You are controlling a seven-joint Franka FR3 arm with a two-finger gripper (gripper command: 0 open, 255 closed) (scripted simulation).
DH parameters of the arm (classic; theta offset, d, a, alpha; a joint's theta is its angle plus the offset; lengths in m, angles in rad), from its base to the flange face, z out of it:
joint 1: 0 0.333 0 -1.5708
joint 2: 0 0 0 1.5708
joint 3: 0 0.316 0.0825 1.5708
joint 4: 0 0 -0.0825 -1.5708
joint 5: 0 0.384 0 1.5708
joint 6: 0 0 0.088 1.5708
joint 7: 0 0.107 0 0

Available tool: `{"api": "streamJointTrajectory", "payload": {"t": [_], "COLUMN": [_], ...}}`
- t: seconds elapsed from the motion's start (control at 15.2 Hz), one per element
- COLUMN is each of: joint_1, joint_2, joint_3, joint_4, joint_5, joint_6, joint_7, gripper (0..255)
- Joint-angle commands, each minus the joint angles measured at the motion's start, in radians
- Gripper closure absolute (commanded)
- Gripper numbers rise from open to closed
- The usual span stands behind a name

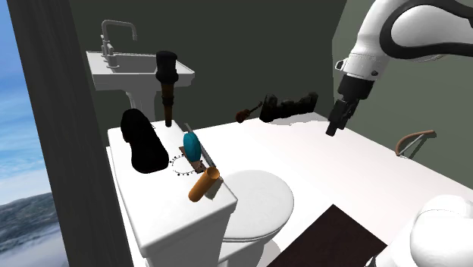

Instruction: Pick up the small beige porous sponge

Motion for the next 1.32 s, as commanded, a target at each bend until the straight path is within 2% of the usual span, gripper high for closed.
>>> {"api": "streamJointTrajectory", "payload": {"t": [0.0, 0.59, 1.25], "joint_1": [0.000, 0.125, 0.249], "joint_2": [0.000, 0.150, 0.339], "joint_3": [0.000, 0.094, 0.206], "joint_4": [0.000, 0.006, 0.074], "joint_5": [0.000, 0.098, 0.173], "joint_6": [0.000, 0.200, 0.390], "joint_7": [0.000, -0.049, -0.111], "gripper": [0, 0, 0]}}
